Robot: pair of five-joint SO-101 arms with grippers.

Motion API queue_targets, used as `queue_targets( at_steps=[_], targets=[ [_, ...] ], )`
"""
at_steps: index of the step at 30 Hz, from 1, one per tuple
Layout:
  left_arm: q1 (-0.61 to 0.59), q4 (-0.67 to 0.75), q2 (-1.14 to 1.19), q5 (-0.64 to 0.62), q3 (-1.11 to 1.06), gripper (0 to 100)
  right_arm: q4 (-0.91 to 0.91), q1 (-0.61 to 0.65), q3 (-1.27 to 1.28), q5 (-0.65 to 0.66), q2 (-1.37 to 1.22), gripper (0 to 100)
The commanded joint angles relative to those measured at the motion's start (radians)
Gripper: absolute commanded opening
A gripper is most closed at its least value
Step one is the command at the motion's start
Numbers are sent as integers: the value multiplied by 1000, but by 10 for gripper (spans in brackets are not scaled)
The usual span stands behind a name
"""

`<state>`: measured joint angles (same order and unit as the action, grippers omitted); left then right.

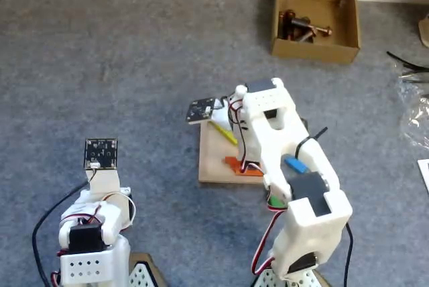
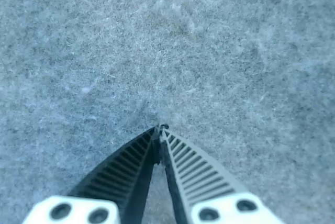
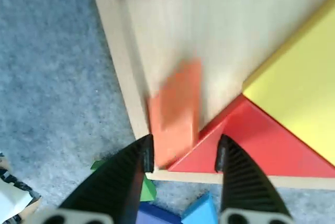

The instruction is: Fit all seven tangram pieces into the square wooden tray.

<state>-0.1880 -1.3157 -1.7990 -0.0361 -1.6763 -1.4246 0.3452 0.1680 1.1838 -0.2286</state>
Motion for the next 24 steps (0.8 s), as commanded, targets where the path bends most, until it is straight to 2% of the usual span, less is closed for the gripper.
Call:
queue_targets(
  at_steps=[1,10,14,19,21,24],
  targets=[
    [-8,-8,7,-2,-21,5,-8,-8,-51,6,38,181],
    [-8,-8,7,-2,-21,5,-7,10,-79,0,38,181],
    [-8,-8,7,-2,-21,5,-10,44,-137,-152,38,180],
    [-8,-8,7,-2,-21,5,-15,45,-205,-279,38,180],
    [-8,-8,7,-2,-21,5,-16,33,-220,-334,38,154],
    [-8,-8,7,-2,-21,5,-18,-7,-254,-428,38,66]
  ],
)
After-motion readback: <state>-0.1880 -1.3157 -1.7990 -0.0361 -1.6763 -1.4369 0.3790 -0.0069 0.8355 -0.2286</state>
